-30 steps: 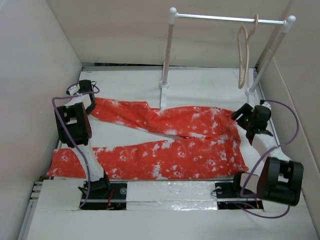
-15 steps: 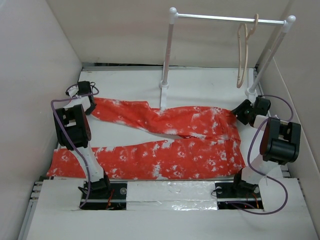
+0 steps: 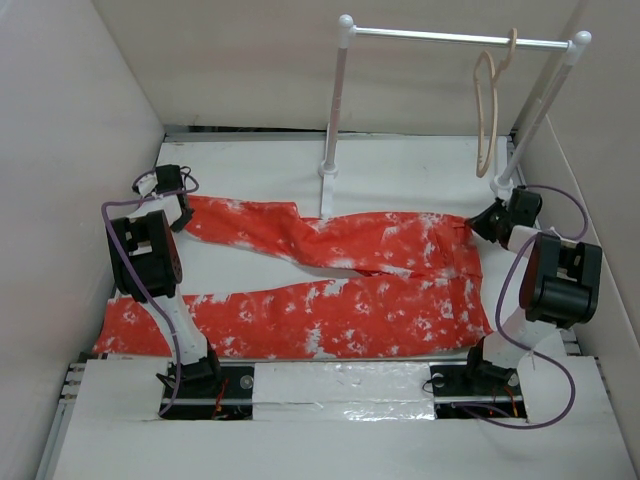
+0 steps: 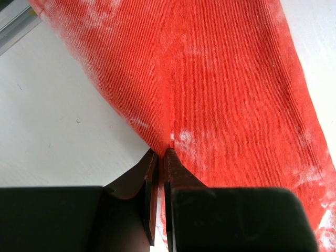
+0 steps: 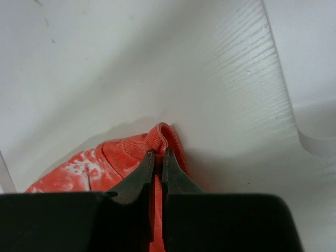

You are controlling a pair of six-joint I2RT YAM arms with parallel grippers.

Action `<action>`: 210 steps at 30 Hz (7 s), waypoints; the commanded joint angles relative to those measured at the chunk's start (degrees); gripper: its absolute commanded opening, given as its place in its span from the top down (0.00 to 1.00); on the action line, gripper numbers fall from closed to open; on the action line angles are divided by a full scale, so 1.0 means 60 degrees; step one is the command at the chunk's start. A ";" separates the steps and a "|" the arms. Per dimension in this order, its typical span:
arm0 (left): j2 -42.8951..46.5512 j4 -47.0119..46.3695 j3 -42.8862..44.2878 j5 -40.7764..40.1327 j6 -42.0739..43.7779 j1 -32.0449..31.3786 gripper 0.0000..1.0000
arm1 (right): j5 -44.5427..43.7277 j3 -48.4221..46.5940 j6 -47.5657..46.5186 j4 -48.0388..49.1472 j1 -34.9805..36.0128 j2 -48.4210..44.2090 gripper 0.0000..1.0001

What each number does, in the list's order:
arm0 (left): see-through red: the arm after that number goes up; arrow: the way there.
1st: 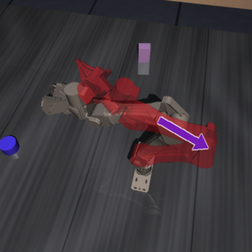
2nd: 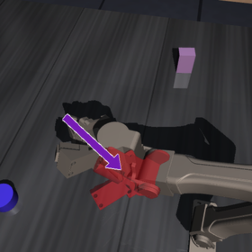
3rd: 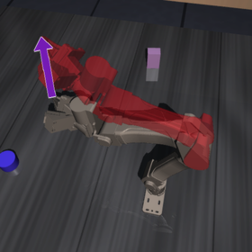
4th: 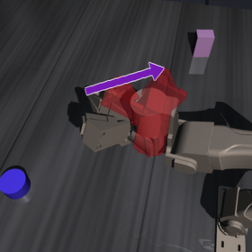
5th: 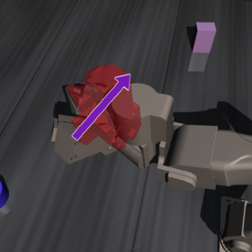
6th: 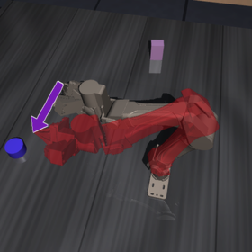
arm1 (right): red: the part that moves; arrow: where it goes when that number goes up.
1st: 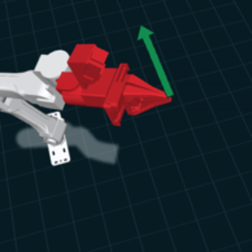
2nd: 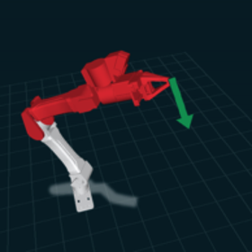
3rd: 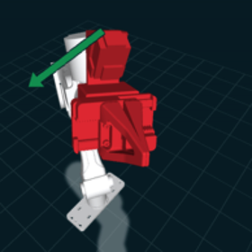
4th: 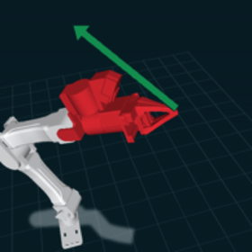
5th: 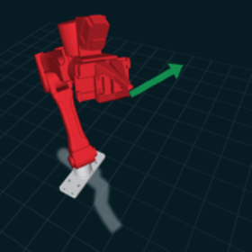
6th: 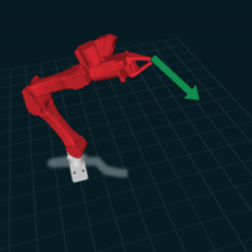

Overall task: Place the trousers on the hanger
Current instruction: Flatten out the trousers at the center of the board, then fold the trousers at the center of the board.

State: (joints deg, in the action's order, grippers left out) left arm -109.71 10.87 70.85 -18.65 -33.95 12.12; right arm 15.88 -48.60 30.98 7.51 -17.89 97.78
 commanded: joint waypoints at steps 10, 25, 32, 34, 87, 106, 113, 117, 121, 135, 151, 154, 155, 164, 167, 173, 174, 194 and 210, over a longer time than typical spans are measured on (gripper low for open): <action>0.1322 0.0399 -0.0749 -0.0289 -0.0200 0.0016 1.00 | -0.1183 -0.2502 0.0813 0.0053 -0.0723 -0.0141 1.00; 0.2100 0.0296 -0.1555 -0.0393 -0.0830 0.0016 1.00 | -0.0918 -0.2724 0.1311 0.0378 -0.0915 0.1220 1.00; 0.1553 0.1074 -0.1056 -0.0538 -0.0918 0.0016 0.30 | -0.1050 -0.2578 0.1370 0.0565 -0.0725 0.0480 0.44; 0.1907 0.0825 -0.1188 -0.0436 -0.0787 0.0016 0.17 | -0.1050 -0.2637 0.1239 0.0405 -0.0594 0.0112 0.32; 1.1430 -0.1197 -0.4147 0.6010 0.1397 -0.0921 0.74 | 0.0912 -0.7340 -0.2571 -0.0798 1.3646 0.5794 0.61; 0.9951 -0.0582 -0.3942 0.5160 0.0972 -0.0704 0.57 | 0.0329 -1.0182 -0.2747 -0.1647 1.1933 0.6642 0.96; 0.9949 -0.0201 -0.4468 0.3800 -0.0125 -0.0438 0.56 | 0.0942 -0.8428 -0.2556 -0.0447 1.1932 0.5534 0.36; 0.9907 0.0311 -0.4718 0.2043 -0.0785 -0.0438 0.54 | 0.0796 -0.6875 -0.2732 0.0007 1.1932 0.4098 0.29; 0.9571 0.0516 -0.4647 0.1132 -0.1035 0.0000 0.55 | 0.0460 -0.5058 -0.2863 0.0404 1.1844 0.2092 0.30; 0.6993 0.1236 -0.4175 0.2052 -0.0071 0.4554 1.00 | -0.0346 -0.0705 -0.3347 0.1034 1.1170 -0.2875 1.00; 0.4956 0.0971 -0.4411 0.2478 0.0898 0.4880 0.58 | 0.0093 -0.0118 -0.3245 0.1239 1.0423 -0.3522 0.99; 0.4341 0.1058 -0.4265 0.2494 0.0957 0.4587 0.59 | 0.0151 -0.0118 -0.3230 0.1239 1.0321 -0.3552 0.99; 0.4137 0.1059 -0.4235 0.2537 0.0942 0.4586 0.59 | 0.0151 -0.0103 -0.3230 0.1239 1.0321 -0.3581 0.99; 0.3301 0.1073 -0.4089 0.2860 0.1191 0.4586 0.98 | 0.0122 0.0072 -0.3274 0.1078 0.9942 -0.4165 0.99; 0.3532 0.1118 -0.4030 0.2918 0.1235 0.4586 1.00 | 0.0078 0.0233 -0.3216 0.1122 0.9633 -0.4401 0.99; 0.6103 0.0736 -0.4264 0.4266 0.1192 0.4383 1.00 | -0.0155 0.0526 -0.3011 0.1312 0.9207 -0.4432 0.77; 0.6634 0.0766 -0.4250 0.4252 0.1133 0.4222 1.00 | -0.0272 0.0527 -0.2938 0.1283 0.9106 -0.4373 0.73; 1.4254 0.0078 -0.4191 0.6889 -0.0230 0.1658 1.00 | -0.4470 0.3954 -0.0317 -0.2962 0.2734 -0.8646 0.56; 1.5164 0.0253 -0.4923 0.6069 0.1557 -0.1169 1.00 | -0.2357 0.2918 0.0813 -0.2071 0.0667 -0.4494 0.67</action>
State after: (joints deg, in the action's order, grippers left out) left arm -20.62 14.72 41.65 19.99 -27.83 7.05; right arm -2.42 -25.43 34.96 -9.50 -13.28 66.26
